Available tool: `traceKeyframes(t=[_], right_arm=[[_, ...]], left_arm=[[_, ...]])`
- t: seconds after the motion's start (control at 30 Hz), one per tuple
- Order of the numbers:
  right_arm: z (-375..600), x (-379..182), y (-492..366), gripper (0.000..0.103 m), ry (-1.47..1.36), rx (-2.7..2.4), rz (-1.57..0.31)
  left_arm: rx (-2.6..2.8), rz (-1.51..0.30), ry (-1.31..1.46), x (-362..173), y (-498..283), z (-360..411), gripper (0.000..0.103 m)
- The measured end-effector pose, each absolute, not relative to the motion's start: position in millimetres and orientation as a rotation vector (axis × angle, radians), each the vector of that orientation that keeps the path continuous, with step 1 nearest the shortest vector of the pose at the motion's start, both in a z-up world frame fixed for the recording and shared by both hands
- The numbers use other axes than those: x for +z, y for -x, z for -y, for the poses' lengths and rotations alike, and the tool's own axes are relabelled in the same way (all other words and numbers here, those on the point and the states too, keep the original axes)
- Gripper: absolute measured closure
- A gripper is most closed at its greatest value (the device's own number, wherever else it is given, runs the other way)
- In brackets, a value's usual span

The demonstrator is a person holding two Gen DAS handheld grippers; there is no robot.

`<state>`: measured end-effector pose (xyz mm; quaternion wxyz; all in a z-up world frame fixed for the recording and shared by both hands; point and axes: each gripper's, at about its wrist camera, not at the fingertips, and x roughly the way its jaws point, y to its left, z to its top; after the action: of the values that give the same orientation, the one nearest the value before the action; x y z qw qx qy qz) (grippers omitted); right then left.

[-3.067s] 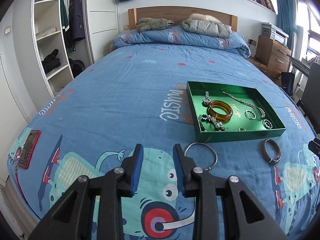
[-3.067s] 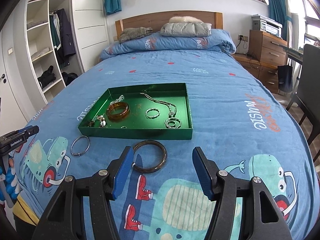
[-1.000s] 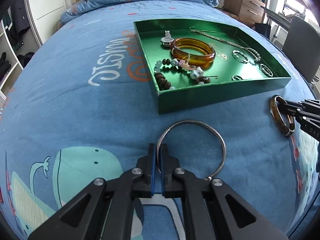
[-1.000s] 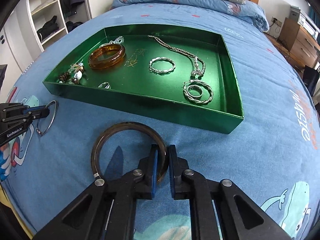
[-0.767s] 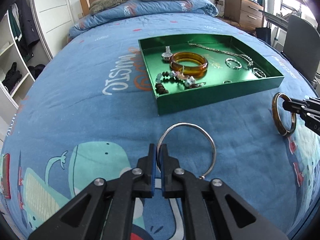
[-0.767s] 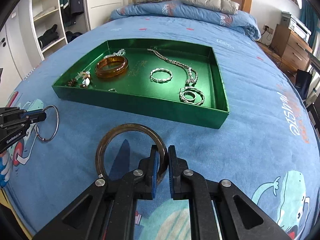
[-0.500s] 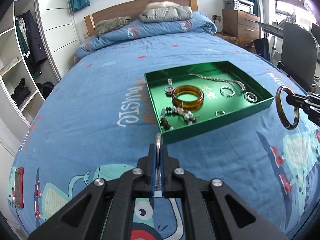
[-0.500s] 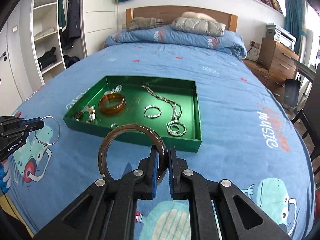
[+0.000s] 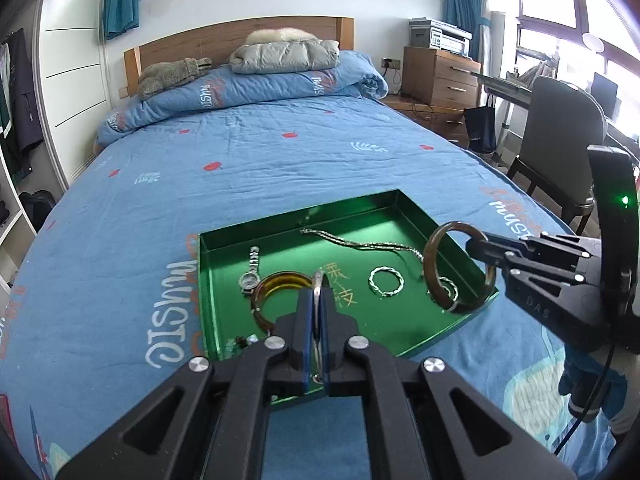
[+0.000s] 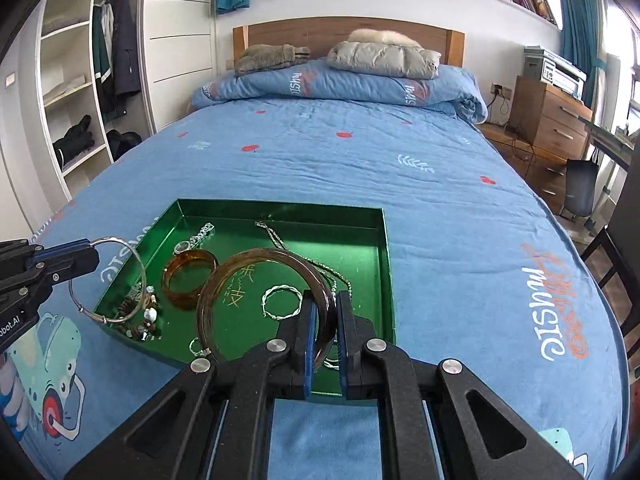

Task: Organize jewelry
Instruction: 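Carry both bangles into the green tray and open both tools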

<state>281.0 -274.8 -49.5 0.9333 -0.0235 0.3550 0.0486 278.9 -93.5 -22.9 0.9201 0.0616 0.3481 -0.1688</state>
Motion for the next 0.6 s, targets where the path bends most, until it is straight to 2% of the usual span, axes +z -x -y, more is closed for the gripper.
traceKeyframes(t=[0.33,0.6], right_arm=[[275,-93,-314,0.094,0.096,0.089,-0.829],[277,-115,-331,0.094,0.09,0.082,-0.905]], left_arm=[[-0.271,-0.831,-0.109,-84,-327,88,0.099],[-0.254,-0.863,-0.094,-103,-339,77,0.099]])
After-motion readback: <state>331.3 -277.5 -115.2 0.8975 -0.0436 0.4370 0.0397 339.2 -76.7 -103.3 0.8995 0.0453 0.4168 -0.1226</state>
